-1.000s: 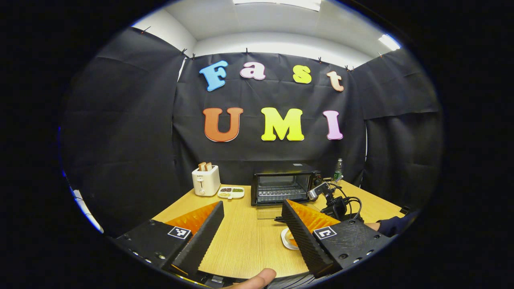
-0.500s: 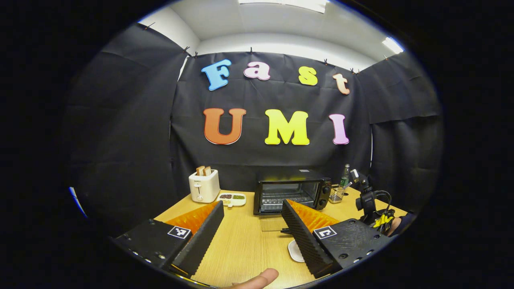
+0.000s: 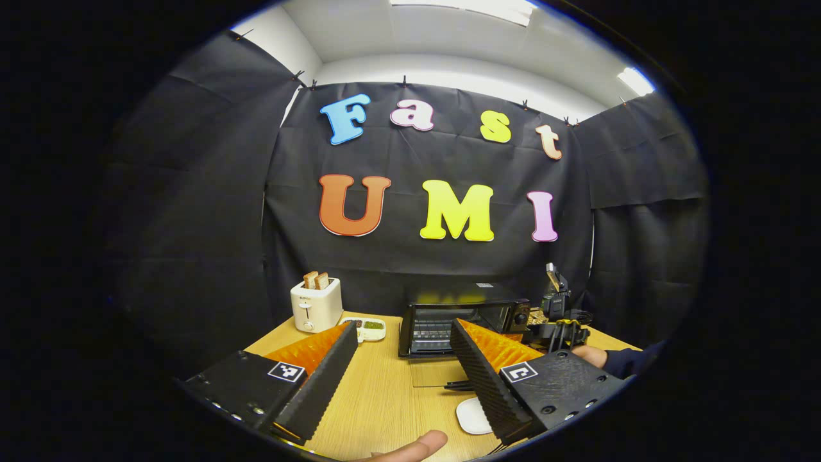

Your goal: Open the electric oven with the left hand, put the food in, and close the electric oven.

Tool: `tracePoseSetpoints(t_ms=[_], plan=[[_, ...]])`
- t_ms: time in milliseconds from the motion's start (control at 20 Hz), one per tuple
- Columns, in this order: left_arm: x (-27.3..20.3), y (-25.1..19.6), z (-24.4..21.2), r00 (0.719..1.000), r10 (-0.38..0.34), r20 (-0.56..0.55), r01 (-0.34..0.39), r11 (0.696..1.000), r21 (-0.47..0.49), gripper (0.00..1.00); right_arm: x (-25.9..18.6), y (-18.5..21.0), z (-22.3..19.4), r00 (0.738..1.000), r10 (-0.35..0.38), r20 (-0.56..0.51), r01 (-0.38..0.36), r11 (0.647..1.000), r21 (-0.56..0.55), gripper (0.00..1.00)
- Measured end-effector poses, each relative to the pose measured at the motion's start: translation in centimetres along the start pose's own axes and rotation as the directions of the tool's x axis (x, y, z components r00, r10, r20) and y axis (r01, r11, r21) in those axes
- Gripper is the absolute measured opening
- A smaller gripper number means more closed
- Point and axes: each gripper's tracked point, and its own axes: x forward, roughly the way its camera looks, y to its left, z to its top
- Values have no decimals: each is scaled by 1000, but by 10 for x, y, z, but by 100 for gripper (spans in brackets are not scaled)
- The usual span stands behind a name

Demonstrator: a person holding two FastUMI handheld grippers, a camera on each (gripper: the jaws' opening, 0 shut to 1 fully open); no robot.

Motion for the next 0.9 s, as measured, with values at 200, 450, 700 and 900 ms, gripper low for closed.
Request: tracePoseSetpoints(t_ms=[200,450,700,900], plan=[[6,10,-15,998,25,-52,-25,1000,4,95,52,-6,28,992,-46,121,42,998,42,54],[8,19,-25,995,49,-82,-46,998,33,93,93,-29,56,944,-161,288,157,987,39,56],[16,25,-38,991,59,-117,-56,998,33,94,119,-38,82,911,-207,357,221,975,2,55],[21,29,-48,987,64,-144,-60,998,33,94,131,-43,86,905,-221,364,243,970,-16,53]])
